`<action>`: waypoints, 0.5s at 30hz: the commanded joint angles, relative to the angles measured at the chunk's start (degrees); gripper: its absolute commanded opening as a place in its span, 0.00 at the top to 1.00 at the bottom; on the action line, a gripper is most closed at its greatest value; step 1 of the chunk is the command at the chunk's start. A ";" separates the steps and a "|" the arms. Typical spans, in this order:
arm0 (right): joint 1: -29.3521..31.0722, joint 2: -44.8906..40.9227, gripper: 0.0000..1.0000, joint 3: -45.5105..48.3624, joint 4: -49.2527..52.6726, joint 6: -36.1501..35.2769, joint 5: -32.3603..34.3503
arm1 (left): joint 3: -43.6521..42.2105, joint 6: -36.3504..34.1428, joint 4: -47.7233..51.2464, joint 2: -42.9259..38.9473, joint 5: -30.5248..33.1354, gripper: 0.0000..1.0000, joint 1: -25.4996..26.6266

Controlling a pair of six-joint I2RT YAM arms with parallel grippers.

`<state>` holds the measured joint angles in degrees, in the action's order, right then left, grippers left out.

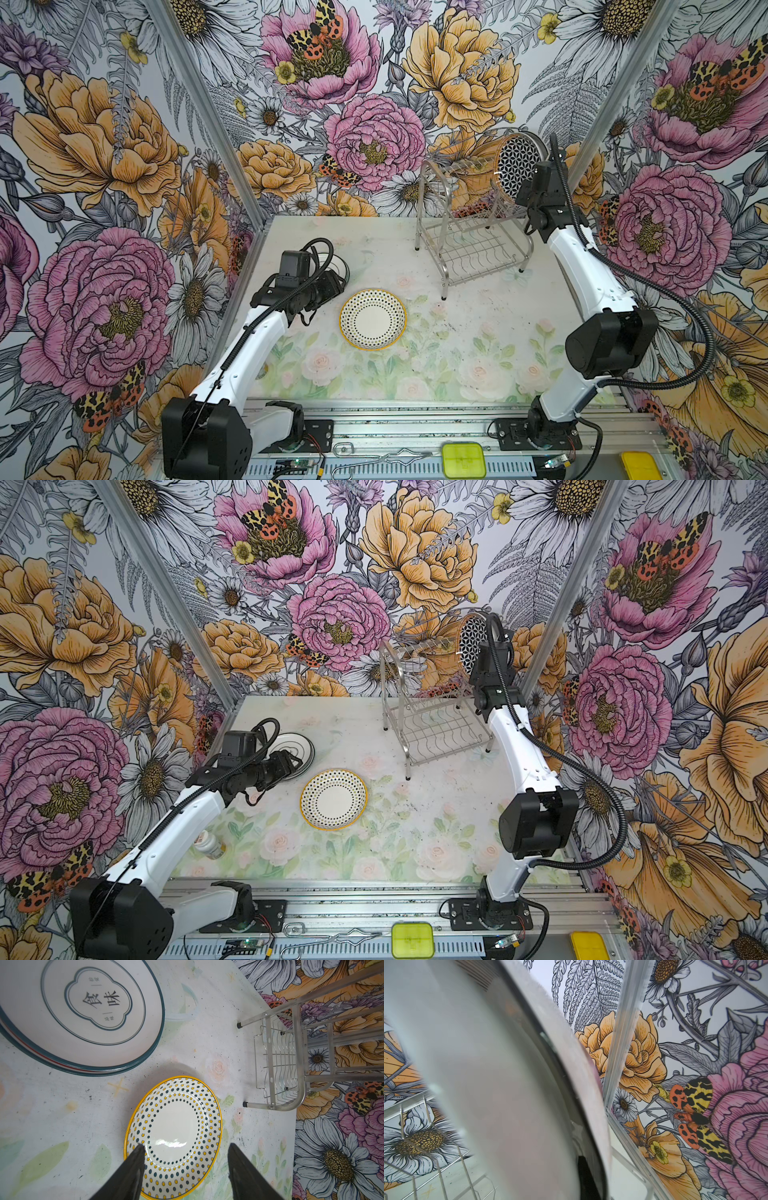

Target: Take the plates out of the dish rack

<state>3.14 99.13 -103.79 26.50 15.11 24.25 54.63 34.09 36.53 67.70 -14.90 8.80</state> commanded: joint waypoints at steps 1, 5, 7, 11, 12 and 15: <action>0.20 -0.08 0.97 -2.22 -2.87 0.96 -1.67 | -0.84 -0.81 -1.80 -0.76 -1.38 0.36 -0.50; 0.25 -0.41 1.00 -2.62 -3.73 0.64 -1.23 | -0.71 -0.78 -1.81 -0.64 -1.49 0.36 -0.46; 0.37 -0.74 1.00 -2.80 -4.33 0.19 -0.33 | -0.67 -0.78 -1.81 -0.62 -1.44 0.36 -0.47; 0.48 -1.84 1.00 -2.78 -6.08 -1.14 1.17 | -0.40 -0.86 -1.76 -0.21 -1.45 0.36 -0.45; 0.50 -2.10 1.00 -2.81 -6.53 -1.43 1.64 | -0.36 -0.93 -1.84 -0.05 -1.45 0.36 -0.41; 0.53 -2.78 1.00 -2.87 -7.41 -1.91 2.57 | -0.14 -0.97 -1.78 0.37 -1.54 0.36 -0.32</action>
<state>3.29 99.13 -103.83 25.89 13.61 25.41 54.63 34.09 36.53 67.72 -15.09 8.75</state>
